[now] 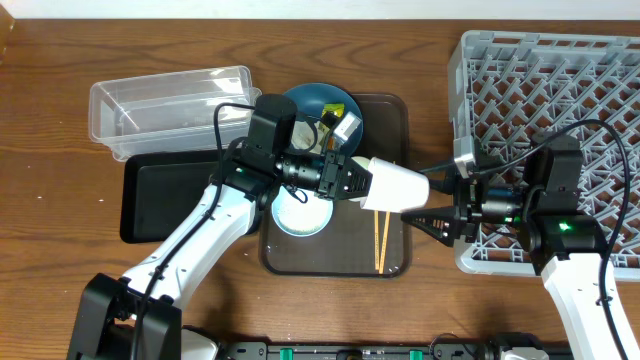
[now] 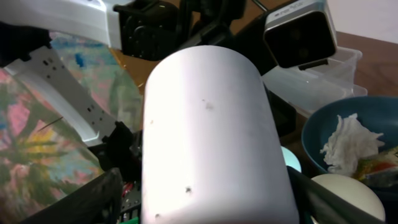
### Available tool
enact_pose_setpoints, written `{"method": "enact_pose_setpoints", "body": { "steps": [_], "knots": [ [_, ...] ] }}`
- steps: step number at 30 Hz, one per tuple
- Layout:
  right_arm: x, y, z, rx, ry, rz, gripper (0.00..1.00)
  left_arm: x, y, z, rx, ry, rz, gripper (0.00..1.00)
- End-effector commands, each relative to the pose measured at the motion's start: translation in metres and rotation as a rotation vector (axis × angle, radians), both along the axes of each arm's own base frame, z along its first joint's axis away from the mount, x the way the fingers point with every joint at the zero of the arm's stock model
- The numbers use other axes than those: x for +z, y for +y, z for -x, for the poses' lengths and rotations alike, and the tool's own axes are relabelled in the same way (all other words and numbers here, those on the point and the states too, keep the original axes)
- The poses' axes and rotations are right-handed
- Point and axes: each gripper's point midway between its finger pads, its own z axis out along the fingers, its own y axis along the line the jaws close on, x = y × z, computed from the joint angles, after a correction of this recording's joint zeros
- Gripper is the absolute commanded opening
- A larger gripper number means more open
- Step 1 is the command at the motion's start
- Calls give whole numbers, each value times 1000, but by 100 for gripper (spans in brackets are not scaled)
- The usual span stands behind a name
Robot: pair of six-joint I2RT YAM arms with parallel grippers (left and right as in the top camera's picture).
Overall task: Sort waste into correct bins and load items into the dishwasher rack
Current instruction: 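Lift the pink cup and hand it to the right gripper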
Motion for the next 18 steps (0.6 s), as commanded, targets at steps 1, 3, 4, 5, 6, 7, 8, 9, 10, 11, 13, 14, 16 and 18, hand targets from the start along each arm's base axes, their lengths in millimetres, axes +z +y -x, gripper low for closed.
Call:
{"method": "enact_pose_setpoints", "body": {
  "steps": [1, 3, 4, 5, 6, 7, 8, 9, 10, 11, 13, 14, 16, 18],
  "knots": [
    [4, 4, 0, 10, -25, 8, 72, 7, -1, 1, -16, -11, 16, 6],
    [4, 3, -1, 8, -25, 9, 70, 7, -1, 1, -15, -11, 16, 6],
    [4, 3, -1, 7, -25, 10, 67, 7, -1, 1, -15, -11, 16, 6],
    [4, 3, -1, 7, -25, 10, 65, 7, -1, 1, -15, -12, 16, 6],
    [3, 3, -2, 4, -25, 12, 63, 7, -1, 1, -16, -11, 16, 6],
    [3, 3, -2, 4, -28, 12, 62, 7, -1, 1, -16, -11, 16, 6],
    [4, 3, -2, 4, -30, 12, 60, 7, -1, 1, -16, -11, 16, 6],
    [4, 3, -2, 4, -32, 12, 59, 7, -1, 1, -16, -11, 16, 6],
    [4, 3, -2, 4, -34, 12, 56, 7, -1, 1, -16, -11, 16, 6],
    [4, 3, -2, 4, -37, 12, 51, 7, -1, 1, -15, -12, 16, 6],
    [4, 3, -3, 4, -40, 12, 46, 7, -1, 1, -14, -13, 15, 9],
    [4, 3, -3, 3, -39, 12, 44, 7, -1, 0, -9, -15, 12, 17],
    [2, 3, -5, -12, -36, 24, 41, 7, -1, 0, -11, -48, 18, 31],
    [-4, 0, -13, -64, 0, 57, 36, 5, -1, -2, -8, -96, 22, 40]
  ]
}}
